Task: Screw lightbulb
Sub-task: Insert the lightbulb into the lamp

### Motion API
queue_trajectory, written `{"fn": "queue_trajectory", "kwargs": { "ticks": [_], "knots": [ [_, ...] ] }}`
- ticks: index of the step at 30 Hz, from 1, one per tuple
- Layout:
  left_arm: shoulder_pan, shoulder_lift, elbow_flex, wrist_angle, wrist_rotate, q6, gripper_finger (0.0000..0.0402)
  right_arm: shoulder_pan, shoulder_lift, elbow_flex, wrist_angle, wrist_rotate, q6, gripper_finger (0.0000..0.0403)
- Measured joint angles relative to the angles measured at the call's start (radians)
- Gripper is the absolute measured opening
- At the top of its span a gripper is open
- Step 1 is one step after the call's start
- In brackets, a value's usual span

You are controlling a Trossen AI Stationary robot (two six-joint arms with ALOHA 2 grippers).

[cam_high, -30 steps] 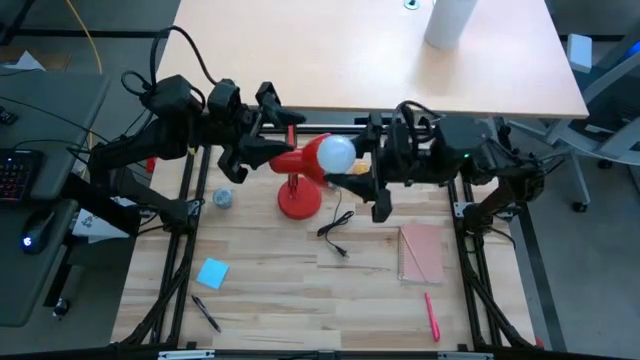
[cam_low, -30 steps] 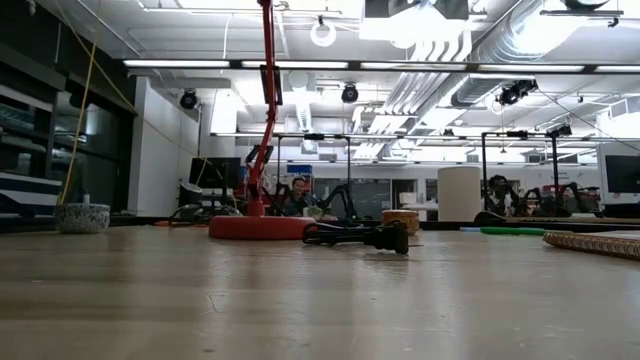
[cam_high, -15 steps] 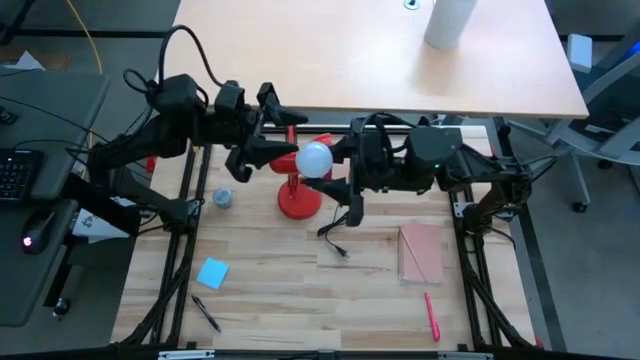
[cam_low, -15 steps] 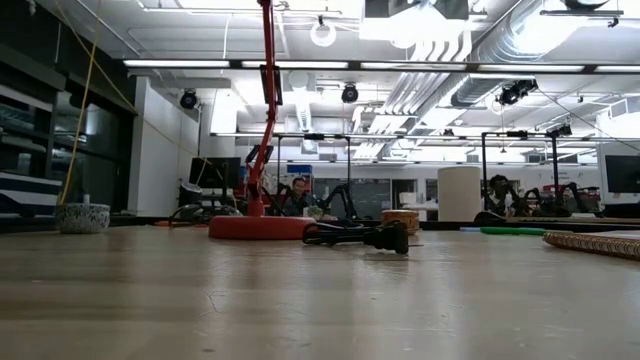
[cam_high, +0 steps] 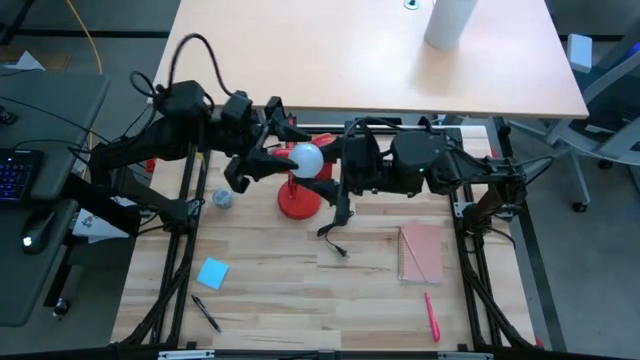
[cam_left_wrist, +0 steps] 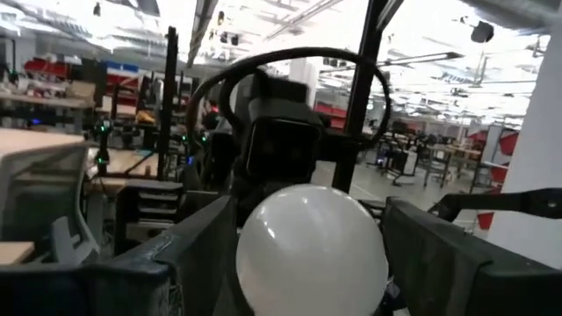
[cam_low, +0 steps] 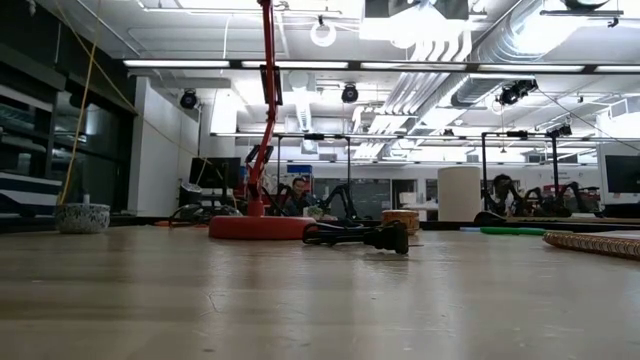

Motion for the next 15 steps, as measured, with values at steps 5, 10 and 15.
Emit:
{"fn": "queue_trajectory", "kwargs": {
  "ticks": [5, 10, 15],
  "knots": [
    [0.0, 0.001, 0.001, -0.045, -0.006, 0.059, 0.0267, -0.008, 0.009, -0.001, -0.003, 0.004, -0.005, 0.0216],
    [-0.012, -0.007, 0.002, -0.101, -0.013, 0.107, 0.0267, -0.008, 0.011, -0.002, -0.007, 0.047, -0.054, 0.0216],
    [-0.017, -0.013, 0.003, -0.163, -0.015, 0.161, 0.0267, -0.008, 0.011, -0.003, -0.014, 0.047, -0.063, 0.0216]
  ]
}}
